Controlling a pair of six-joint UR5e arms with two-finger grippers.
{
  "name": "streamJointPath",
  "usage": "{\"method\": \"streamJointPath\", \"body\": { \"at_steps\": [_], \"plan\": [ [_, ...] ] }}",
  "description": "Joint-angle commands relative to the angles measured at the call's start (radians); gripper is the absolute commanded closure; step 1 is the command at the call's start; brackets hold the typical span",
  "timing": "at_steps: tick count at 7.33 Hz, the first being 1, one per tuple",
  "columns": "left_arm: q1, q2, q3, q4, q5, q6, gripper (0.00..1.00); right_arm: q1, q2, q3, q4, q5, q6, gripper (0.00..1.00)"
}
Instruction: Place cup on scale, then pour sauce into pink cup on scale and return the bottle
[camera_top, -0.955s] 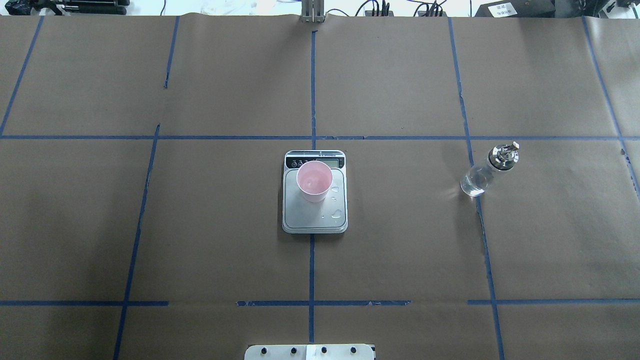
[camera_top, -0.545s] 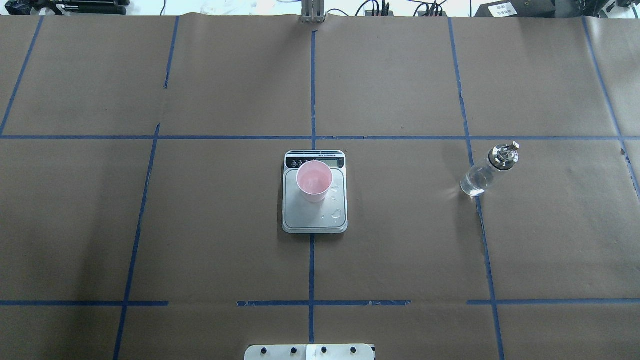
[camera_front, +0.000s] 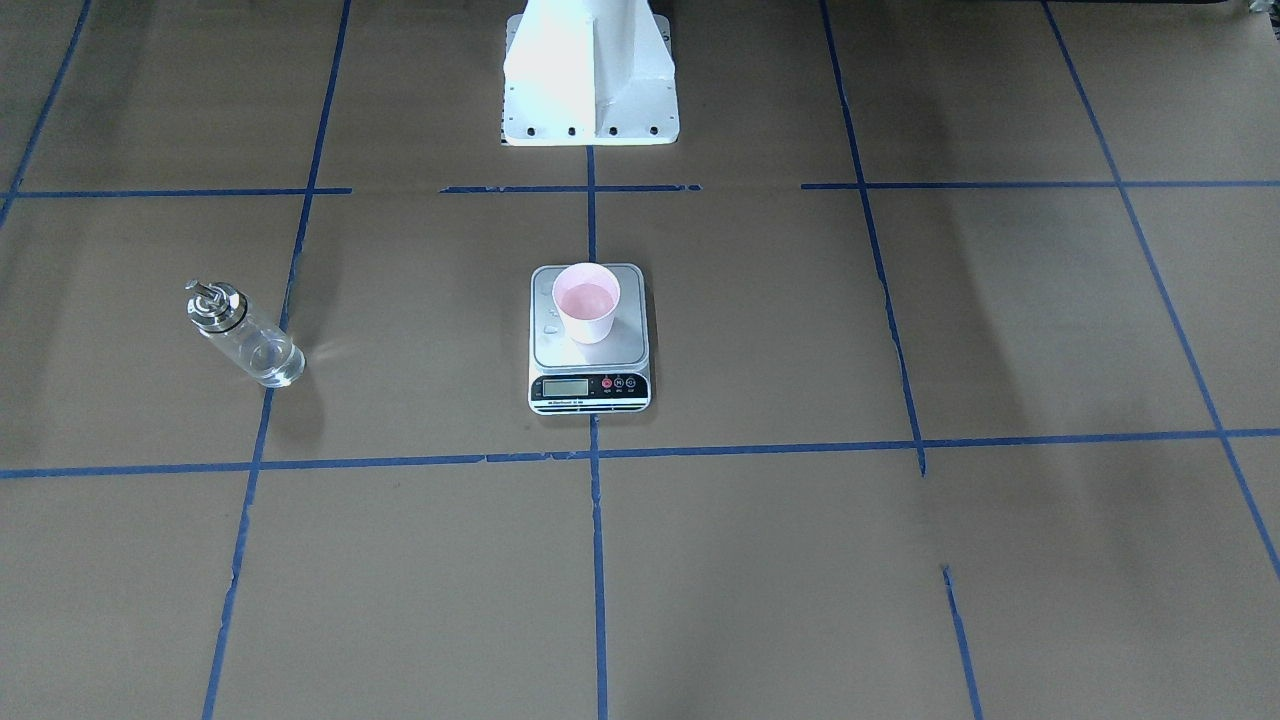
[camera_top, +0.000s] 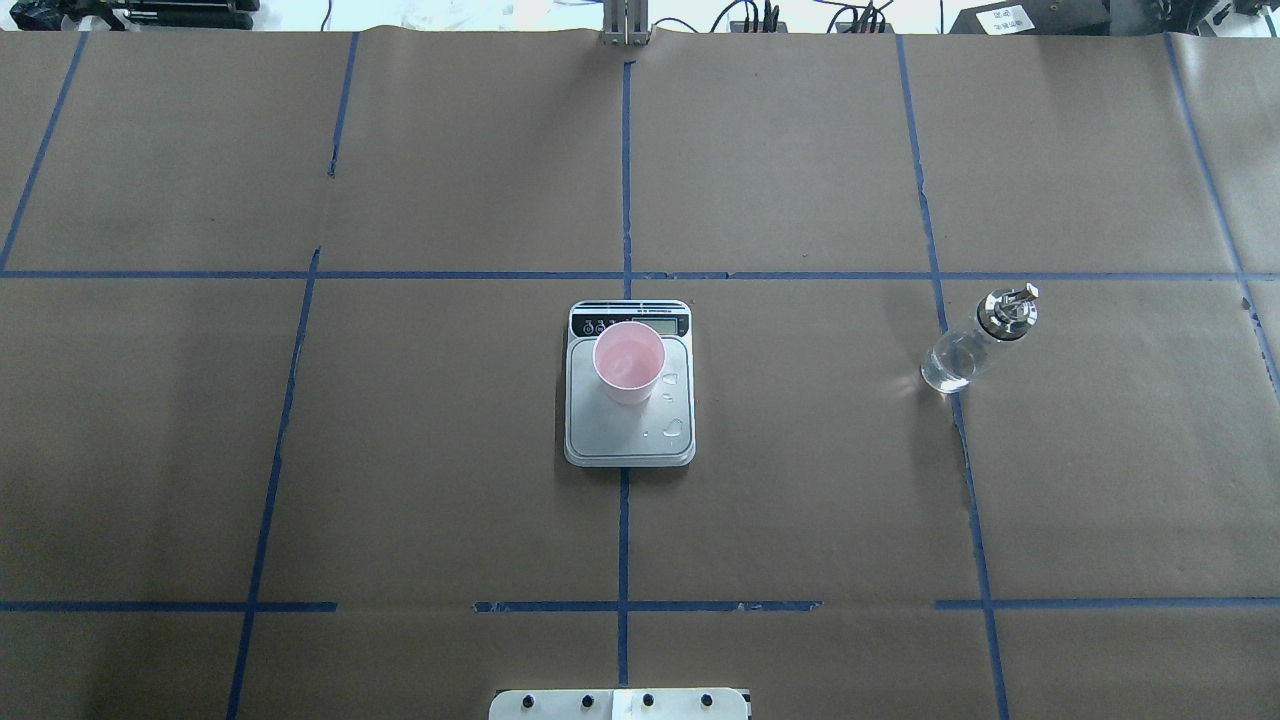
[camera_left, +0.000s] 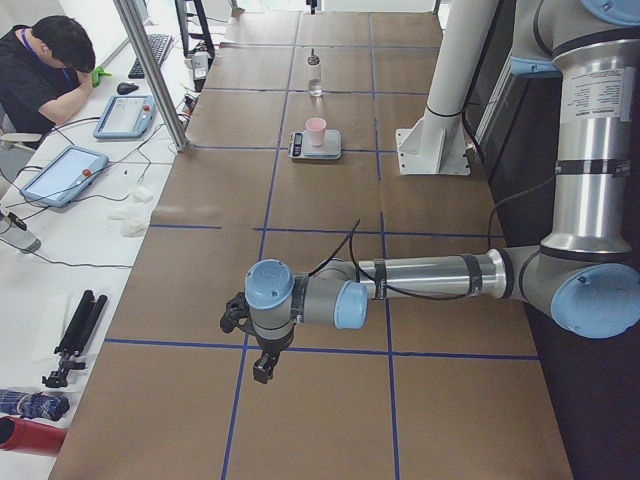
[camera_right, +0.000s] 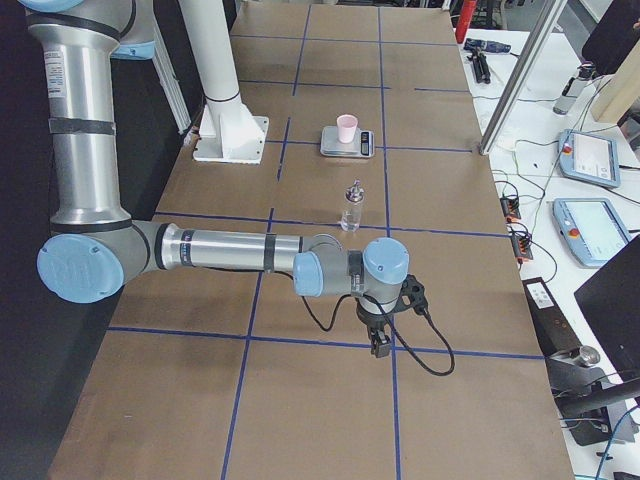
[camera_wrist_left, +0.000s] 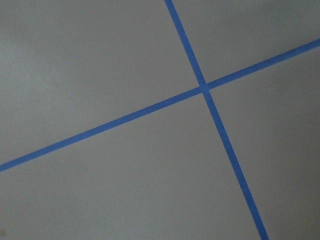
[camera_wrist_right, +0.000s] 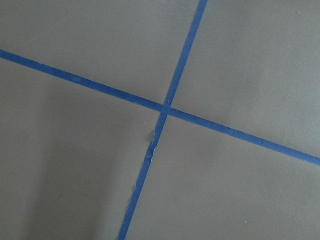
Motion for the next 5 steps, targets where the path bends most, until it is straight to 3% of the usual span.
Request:
{"method": "streamJointPath", "body": {
  "at_steps": [1, 3, 5],
  "plan": [
    [-0.001, 0.003, -0.022, 0.098, -0.003, 0.002, 0.0, 0.001, -0.002, -0.019, 0.0, 0.004, 0.01, 0.0],
    [-0.008, 0.021, -0.054, 0.109, -0.062, 0.001, 0.0, 0.001, -0.002, -0.016, 0.0, 0.015, 0.068, 0.0],
    [-0.039, 0.02, -0.066, 0.106, -0.061, -0.004, 0.0, 0.001, -0.003, -0.018, 0.0, 0.03, 0.111, 0.0]
  ]
}}
